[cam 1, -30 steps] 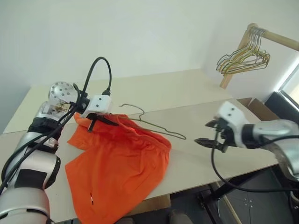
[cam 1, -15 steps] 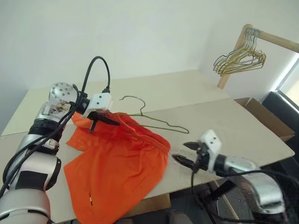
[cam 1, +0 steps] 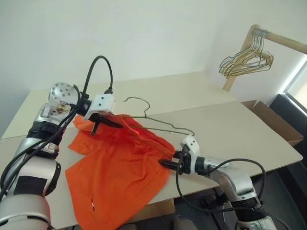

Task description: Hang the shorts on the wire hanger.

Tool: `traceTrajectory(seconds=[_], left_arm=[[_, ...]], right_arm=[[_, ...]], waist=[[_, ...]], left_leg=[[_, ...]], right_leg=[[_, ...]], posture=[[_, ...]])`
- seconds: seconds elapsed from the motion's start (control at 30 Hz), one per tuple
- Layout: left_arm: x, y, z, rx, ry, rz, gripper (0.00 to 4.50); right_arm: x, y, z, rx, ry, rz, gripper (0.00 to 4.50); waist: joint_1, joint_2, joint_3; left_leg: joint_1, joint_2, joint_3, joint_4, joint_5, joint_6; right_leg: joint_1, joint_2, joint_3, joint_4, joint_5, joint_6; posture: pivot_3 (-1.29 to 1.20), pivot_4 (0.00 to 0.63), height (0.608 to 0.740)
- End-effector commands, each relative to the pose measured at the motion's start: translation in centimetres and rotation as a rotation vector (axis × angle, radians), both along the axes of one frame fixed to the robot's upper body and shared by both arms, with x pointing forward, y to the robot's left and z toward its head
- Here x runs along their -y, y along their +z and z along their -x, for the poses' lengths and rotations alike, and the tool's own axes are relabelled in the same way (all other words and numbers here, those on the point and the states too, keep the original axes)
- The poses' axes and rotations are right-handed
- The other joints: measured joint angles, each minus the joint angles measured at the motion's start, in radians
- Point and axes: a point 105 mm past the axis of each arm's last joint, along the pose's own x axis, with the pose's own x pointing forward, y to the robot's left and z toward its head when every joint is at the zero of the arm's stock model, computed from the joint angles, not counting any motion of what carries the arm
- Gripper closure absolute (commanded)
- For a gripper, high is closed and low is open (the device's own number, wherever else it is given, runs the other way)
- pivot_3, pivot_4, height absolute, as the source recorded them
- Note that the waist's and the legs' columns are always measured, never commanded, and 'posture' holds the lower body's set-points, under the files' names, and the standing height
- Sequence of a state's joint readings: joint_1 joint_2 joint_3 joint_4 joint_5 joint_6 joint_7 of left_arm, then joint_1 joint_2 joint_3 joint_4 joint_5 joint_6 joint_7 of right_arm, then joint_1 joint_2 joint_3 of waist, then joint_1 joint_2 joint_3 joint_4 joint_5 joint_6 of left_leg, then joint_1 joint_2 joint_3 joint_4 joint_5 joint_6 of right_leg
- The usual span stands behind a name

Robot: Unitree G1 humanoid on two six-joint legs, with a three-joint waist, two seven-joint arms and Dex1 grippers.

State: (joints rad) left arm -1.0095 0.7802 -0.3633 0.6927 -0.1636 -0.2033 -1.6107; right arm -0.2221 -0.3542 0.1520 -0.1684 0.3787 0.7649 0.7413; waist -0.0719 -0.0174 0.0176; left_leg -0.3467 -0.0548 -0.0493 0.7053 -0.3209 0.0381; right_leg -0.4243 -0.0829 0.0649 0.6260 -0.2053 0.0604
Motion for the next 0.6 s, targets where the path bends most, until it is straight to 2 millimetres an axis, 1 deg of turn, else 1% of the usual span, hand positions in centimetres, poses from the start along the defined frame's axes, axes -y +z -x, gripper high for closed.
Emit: traceTrajectory(seconds=[0.03, 0.27, 0.37, 0.43, 0.5, 0.6], left_arm=[[-0.1, 1.5, 0.1, 0.044, -0.007, 0.038, 4.50], [-0.4, 1.7, 0.0, 0.049, 0.006, 0.037, 4.50], [-0.6, 1.6, 0.0, 0.047, 0.014, 0.038, 4.50], [-1.0, 1.4, 0.3, 0.035, 0.019, 0.033, 4.50], [-1.8, 1.1, 0.8, 0.024, 0.022, 0.011, 4.50], [-3.0, 1.1, 1.3, 0.020, 0.026, -0.028, 4.50]], right_arm=[[-0.5, 1.4, -0.3, 0.028, 0.022, -0.051, 1.93], [-0.1, 1.3, 0.1, -0.006, 0.033, -0.069, 4.41], [0.8, 1.8, -0.1, -0.003, 0.014, -0.077, 4.47], [2.0, 2.1, -0.6, 0.000, -0.018, -0.058, 4.47], [3.3, 2.9, -0.9, -0.003, -0.036, -0.070, 4.47], [4.7, 3.9, -0.6, -0.002, -0.025, -0.075, 4.47]], waist=[[0.000, 0.000, 0.000], [0.002, 0.000, 0.000], [0.002, 0.000, 0.000], [0.002, 0.000, 0.000], [0.000, 0.000, 0.000], [0.001, 0.000, 0.000]], left_leg=[[0.000, 0.000, 0.000, 0.000, 0.000, 0.000], [-0.001, -0.001, 0.000, 0.000, 0.000, 0.000], [-0.001, 0.000, 0.000, 0.000, 0.000, 0.000], [-0.001, 0.000, 0.000, 0.000, 0.000, 0.000], [-0.001, -0.001, 0.000, 0.000, 0.000, 0.000], [-0.001, 0.000, 0.000, 0.000, 0.000, 0.000]], right_leg=[[0.000, 0.000, 0.000, 0.000, 0.000, 0.000], [0.000, -0.001, 0.000, 0.000, 0.000, 0.000], [0.000, -0.001, 0.000, 0.000, 0.000, 0.000], [0.000, -0.001, 0.000, 0.000, 0.000, 0.000], [0.000, -0.001, 0.000, 0.000, 0.000, 0.000], [-0.001, -0.001, 0.000, 0.000, 0.000, 0.000]], posture=[[-0.06, 0.000, 0.740], [-0.06, 0.000, 0.740], [-0.05, 0.000, 0.740], [-0.06, 0.000, 0.740], [-0.06, 0.000, 0.740], [-0.06, 0.000, 0.740]])
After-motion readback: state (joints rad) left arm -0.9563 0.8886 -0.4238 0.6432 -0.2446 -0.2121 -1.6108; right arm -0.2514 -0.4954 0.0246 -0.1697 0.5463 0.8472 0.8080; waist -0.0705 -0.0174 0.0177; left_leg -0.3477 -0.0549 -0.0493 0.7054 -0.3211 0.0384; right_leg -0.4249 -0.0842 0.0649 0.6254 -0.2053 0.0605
